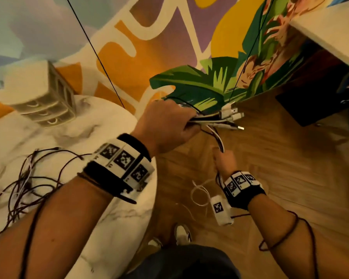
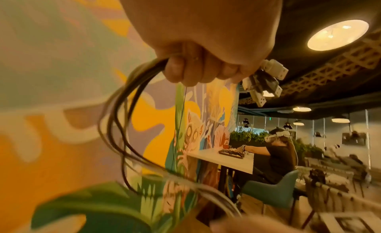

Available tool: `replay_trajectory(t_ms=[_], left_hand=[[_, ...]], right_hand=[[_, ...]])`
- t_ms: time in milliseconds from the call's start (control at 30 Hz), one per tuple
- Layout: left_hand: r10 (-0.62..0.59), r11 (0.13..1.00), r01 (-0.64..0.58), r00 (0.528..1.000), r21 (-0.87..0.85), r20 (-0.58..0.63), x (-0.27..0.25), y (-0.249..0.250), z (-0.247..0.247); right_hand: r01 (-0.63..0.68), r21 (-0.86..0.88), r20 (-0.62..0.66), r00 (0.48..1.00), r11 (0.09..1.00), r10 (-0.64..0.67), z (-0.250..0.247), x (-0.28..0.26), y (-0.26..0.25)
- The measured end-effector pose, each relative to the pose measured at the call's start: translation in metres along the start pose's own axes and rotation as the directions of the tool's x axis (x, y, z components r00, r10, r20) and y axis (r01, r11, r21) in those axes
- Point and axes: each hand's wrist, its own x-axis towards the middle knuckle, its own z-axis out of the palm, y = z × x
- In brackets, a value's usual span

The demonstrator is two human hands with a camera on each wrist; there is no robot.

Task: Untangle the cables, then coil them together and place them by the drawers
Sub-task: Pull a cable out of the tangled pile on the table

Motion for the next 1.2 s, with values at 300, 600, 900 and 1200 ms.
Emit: replay_trajectory(t_ms=[300,600,900,1200], left_hand=[[-0.298,0.714,0.371,0.929,-0.593,0.221,0.023,0.021,0.054],[-0.312,0.843,0.336,0.942,-0.421,0.128,0.045,0.023,0.03],[-0.222,0.975,0.22,0.972,-0.042,-0.079,0.047,-0.004,-0.028],[-0.251,0.957,0.265,0.961,0.122,-0.114,0.043,-0.023,-0.042]], right_hand=[[0.574,0.074,0.239,0.783,0.815,-0.574,-0.013,-0.081,-0.084],[0.547,0.122,0.346,0.758,0.828,-0.553,0.004,-0.052,-0.051],[0.138,-0.655,0.223,0.975,0.743,0.015,-0.013,0.031,0.068],[0.049,-0.813,0.261,0.922,0.58,0.287,-0.031,0.079,0.143]])
